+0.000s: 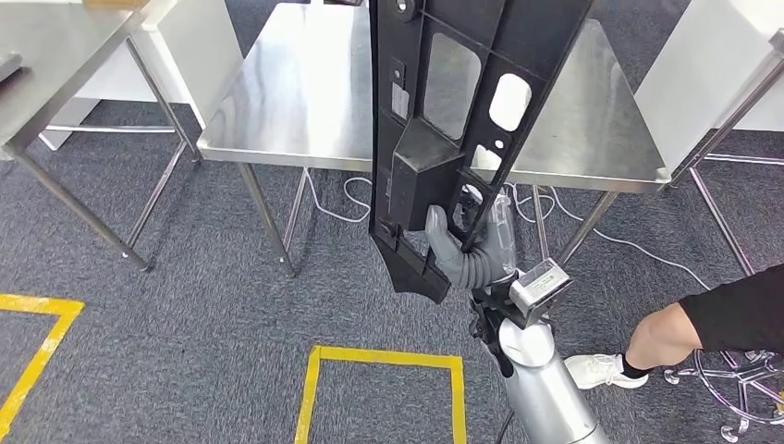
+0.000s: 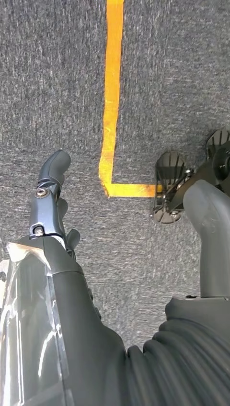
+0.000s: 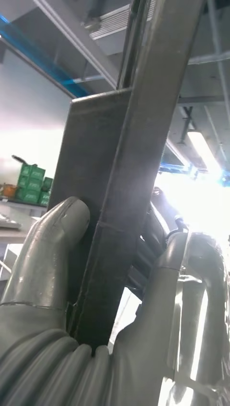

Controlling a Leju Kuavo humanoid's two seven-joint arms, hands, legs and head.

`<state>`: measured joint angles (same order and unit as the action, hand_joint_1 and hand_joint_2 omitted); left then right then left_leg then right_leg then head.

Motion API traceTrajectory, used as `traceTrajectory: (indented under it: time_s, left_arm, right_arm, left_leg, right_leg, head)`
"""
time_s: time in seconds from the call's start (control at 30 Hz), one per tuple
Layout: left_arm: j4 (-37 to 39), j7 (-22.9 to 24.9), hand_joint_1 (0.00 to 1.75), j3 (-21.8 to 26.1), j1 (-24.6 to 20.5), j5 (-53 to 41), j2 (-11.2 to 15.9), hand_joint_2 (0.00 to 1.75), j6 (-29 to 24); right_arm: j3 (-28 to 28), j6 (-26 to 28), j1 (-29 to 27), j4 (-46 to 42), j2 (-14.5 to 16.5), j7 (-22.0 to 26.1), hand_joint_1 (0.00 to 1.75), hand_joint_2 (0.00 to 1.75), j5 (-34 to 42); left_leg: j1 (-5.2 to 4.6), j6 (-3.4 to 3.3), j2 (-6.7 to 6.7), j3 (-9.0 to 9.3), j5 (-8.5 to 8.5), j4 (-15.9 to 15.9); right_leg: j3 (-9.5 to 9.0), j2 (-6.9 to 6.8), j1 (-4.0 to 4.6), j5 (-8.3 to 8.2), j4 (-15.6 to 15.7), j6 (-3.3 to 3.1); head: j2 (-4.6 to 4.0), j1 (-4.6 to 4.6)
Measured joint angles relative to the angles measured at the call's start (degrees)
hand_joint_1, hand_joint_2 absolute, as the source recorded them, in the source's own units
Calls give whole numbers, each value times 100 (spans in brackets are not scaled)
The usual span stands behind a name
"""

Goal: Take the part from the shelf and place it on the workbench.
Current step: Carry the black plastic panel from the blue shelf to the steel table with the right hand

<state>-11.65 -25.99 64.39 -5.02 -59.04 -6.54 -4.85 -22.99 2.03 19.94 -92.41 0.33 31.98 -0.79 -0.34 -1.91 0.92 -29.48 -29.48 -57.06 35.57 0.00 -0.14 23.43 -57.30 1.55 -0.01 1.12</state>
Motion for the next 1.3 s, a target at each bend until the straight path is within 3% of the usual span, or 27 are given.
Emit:
traceTrajectory:
  time_s: [0.1,0.13,0.2,0.23,0.27,0.3,0.37,0.4,0.47,0.57,0.63,0.7,0.77,0.8,0.83,0.87,0.93,1.0,1.07,1.17,1.3]
  left_arm:
    - [-8,2,0,1,-6,0,8,175,-2]
    - [-10,3,0,1,-6,-1,8,175,-2]
    - [-9,3,0,2,1,-1,2,175,-1]
    - [-9,3,0,2,6,-1,-1,175,0]
    - [-9,3,0,2,11,-1,0,175,0]
    - [-9,3,0,2,13,-1,2,175,0]
    - [-9,3,0,2,16,-3,7,175,1]
    - [-7,3,0,2,17,-3,8,175,2]
    - [-2,3,0,2,20,-3,7,175,5]
    - [-2,3,0,2,17,-4,6,175,7]
    - [-2,1,0,2,16,-4,1,175,7]
    - [-3,-2,0,2,14,-4,-3,175,8]
    - [-4,-2,0,2,12,-3,-1,175,9]
    - [-4,-2,0,2,13,-2,-1,175,9]
    - [-4,-2,0,2,14,-2,-2,175,9]
    - [-4,-2,0,2,15,-2,-3,175,9]
    - [-3,-2,0,4,14,-1,-6,175,9]
    - [-1,-9,0,9,12,3,-10,175,5]
    - [-1,-31,0,20,11,6,-10,175,-24]
    - [-2,-66,0,36,10,7,-8,175,-83]
    - [-2,-78,0,37,9,7,-11,175,-113]
  right_arm:
    - [3,0,6,-2,13,-5,175,175,8]
    - [3,0,6,-2,20,-7,175,175,8]
    - [2,0,5,-2,27,-7,175,175,9]
    - [2,1,2,-2,31,-7,175,175,10]
    - [2,1,-2,-2,32,-7,175,175,11]
    - [2,2,-6,-2,32,-7,175,175,12]
    - [2,3,-8,-2,38,-7,175,175,13]
    - [2,3,-6,-3,43,-7,175,175,13]
    - [3,4,-1,-4,51,-8,175,175,13]
    - [3,4,2,-6,58,-9,175,175,9]
    - [3,4,6,-14,61,-8,175,175,7]
    - [8,4,10,-19,57,-7,175,175,7]
    - [15,4,-3,-19,44,-6,175,175,8]
    - [17,4,-15,-18,37,-7,175,175,8]
    - [19,4,-23,-18,31,-7,175,175,8]
    - [18,4,-26,-17,25,-7,175,175,9]
    - [17,3,-26,-16,16,-5,175,175,8]
    - [16,5,-28,-13,10,-3,175,175,5]
    - [15,9,-30,-11,11,1,175,175,3]
    - [14,11,-30,-11,14,8,175,175,2]
    - [14,11,-31,-11,15,9,175,175,-4]
  left_leg:
    - [50,93,-20,-47,-158,-233]
    - [73,130,-27,-182,-276,-508]
    - [109,207,-38,-647,-550,-1266]
    - [134,242,-42,-877,-605,-1568]
    - [162,272,-48,-1032,-536,-1683]
    - [192,296,-57,-1076,-342,-1576]
    - [247,327,-81,-908,236,-878]
    - [253,327,-84,-783,428,-528]
    - [234,277,-81,-652,525,-199]
    - [182,166,-70,-620,453,-180]
    - [173,71,-70,-548,436,-126]
    - [174,-18,-73,-457,398,-84]
    - [156,-70,-68,-384,328,-80]
    - [144,-81,-60,-344,289,-80]
    - [133,-83,-48,-290,243,-81]
    - [125,-77,-33,-221,191,-81]
    - [104,-41,-10,-100,72,-86]
    - [72,18,8,-40,-26,-85]
    - [66,50,12,-6,-67,-63]
    - [91,16,-12,34,-71,-40]
    - [98,19,-44,83,-86,44]
  right_leg:
    - [-88,15,-94,54,20,-133]
    - [-130,18,-114,79,28,-176]
    - [-203,18,-108,150,26,-242]
    - [-242,20,-108,188,25,-249]
    - [-289,26,-114,232,24,-244]
    - [-349,33,-125,281,23,-222]
    - [-474,46,-150,393,21,-158]
    - [-528,51,-137,453,14,-115]
    - [-558,57,-100,536,19,-38]
    - [-611,60,-77,585,67,52]
    - [-594,48,-80,661,-60,95]
    - [-266,36,-93,867,-674,64]
    - [268,35,-89,1049,-1479,34]
    - [470,36,-85,1045,-1700,47]
    - [562,36,-81,928,-1686,83]
    - [540,35,-79,724,-1443,129]
    - [290,24,-56,229,-629,184]
    - [106,16,-12,-5,-155,112]
    - [65,23,-1,-4,-96,20]
    - [49,37,-16,5,-70,-14]
    - [46,46,-3,43,-68,-68]
  head:
    - [0,16]
    - [0,18]
    - [-1,20]
    - [0,19]
    - [1,20]
    - [1,21]
    - [0,26]
    - [0,32]
    - [-1,24]
    - [0,7]
    - [1,1]
    - [0,-10]
    - [0,-21]
    - [0,-23]
    - [0,-25]
    - [0,-26]
    - [-1,-37]
    - [-1,-39]
    - [0,-28]
    - [0,-22]
    - [-1,-20]
